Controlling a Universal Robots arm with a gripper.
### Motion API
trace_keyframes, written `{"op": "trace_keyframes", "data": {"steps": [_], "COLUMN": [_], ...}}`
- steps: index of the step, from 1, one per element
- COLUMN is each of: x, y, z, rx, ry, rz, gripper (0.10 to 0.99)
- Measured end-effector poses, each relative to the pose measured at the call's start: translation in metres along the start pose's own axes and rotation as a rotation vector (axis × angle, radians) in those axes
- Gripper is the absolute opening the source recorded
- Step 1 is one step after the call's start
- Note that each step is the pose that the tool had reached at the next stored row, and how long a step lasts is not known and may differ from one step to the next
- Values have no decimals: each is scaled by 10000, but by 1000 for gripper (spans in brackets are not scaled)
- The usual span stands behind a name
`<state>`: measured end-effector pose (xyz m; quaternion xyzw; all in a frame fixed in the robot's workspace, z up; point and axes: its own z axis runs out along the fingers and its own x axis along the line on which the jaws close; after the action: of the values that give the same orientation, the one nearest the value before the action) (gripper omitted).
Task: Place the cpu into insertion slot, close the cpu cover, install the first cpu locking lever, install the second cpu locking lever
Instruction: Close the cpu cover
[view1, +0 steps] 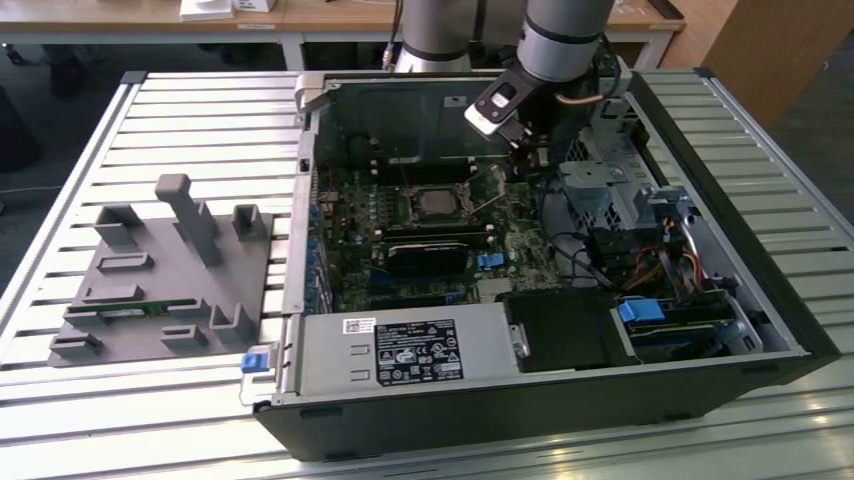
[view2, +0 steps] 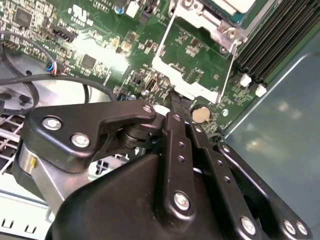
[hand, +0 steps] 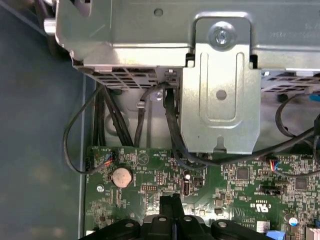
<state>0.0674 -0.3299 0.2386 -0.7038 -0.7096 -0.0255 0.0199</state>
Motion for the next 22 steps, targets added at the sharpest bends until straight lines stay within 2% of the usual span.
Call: {"op": "trace_keyframes", "data": {"steps": [22], "x": [0], "y": [-109], "z": [3], "rx": [0], "ry": [0], "rz": [1], "gripper": [106]}}
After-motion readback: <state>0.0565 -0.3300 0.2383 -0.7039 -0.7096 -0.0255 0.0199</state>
